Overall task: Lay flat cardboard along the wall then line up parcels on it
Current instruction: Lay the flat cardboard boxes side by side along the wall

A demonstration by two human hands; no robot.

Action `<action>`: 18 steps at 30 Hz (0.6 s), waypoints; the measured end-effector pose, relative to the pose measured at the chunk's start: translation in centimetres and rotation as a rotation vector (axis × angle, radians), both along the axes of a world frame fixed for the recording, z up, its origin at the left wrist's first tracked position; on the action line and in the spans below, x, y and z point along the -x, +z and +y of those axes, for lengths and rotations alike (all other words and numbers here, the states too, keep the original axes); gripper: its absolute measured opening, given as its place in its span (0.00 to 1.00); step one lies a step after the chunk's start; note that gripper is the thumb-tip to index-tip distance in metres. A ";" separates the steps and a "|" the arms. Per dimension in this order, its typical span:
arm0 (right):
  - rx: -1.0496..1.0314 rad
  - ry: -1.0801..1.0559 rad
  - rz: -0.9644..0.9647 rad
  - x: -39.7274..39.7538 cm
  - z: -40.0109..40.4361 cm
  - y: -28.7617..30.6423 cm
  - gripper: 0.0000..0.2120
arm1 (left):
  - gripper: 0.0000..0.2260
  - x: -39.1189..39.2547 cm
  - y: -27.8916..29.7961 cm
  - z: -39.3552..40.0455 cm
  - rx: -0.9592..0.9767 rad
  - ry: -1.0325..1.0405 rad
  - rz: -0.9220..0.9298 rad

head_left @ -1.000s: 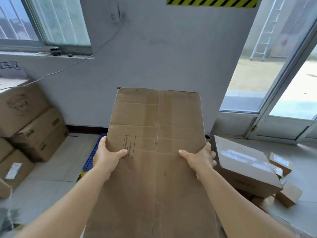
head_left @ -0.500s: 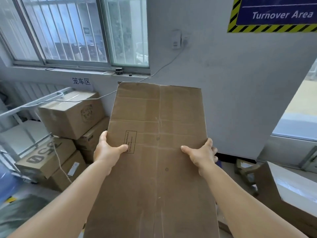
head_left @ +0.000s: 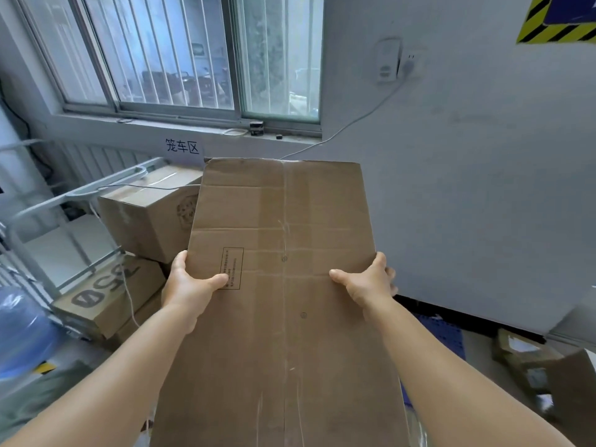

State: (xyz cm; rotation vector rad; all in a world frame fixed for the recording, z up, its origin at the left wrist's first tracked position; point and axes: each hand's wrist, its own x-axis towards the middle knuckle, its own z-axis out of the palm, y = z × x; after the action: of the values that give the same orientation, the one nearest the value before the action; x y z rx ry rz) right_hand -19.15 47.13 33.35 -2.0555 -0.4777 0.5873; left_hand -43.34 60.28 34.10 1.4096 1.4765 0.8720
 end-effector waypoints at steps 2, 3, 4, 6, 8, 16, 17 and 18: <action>0.010 0.000 0.000 -2.3 2.9 -0.4 0.48 | 0.39 -2.3 -0.5 2.7 0.006 0.002 -0.002; 0.019 -0.001 0.001 -3.5 4.3 -0.5 0.48 | 0.39 -3.5 -0.6 4.1 0.009 -0.001 0.000; 0.030 -0.001 0.002 -4.8 5.7 -0.5 0.48 | 0.39 -4.7 -0.8 5.6 0.016 0.000 0.003; 0.049 0.003 0.000 -7.2 8.5 -0.5 0.49 | 0.40 -7.0 -0.9 8.3 0.036 0.004 0.010; 0.061 0.016 -0.015 -9.4 11.3 -0.5 0.49 | 0.40 -8.9 -1.2 11.0 0.044 0.012 0.021; 0.147 0.007 0.029 -14.9 19.1 -3.8 0.49 | 0.38 -14.6 -4.6 19.9 0.101 -0.013 0.073; 0.166 -0.005 0.038 -15.5 20.0 -4.5 0.49 | 0.38 -15.4 -5.2 21.0 0.109 -0.026 0.081; 0.178 -0.017 0.047 -16.1 20.9 -5.1 0.49 | 0.37 -16.2 -5.8 22.1 0.116 -0.040 0.087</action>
State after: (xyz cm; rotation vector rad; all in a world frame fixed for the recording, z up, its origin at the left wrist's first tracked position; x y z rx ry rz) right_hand -3.08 68.06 28.20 -2.2059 -0.3921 0.6880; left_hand -27.12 82.38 28.30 1.4010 1.5340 0.6966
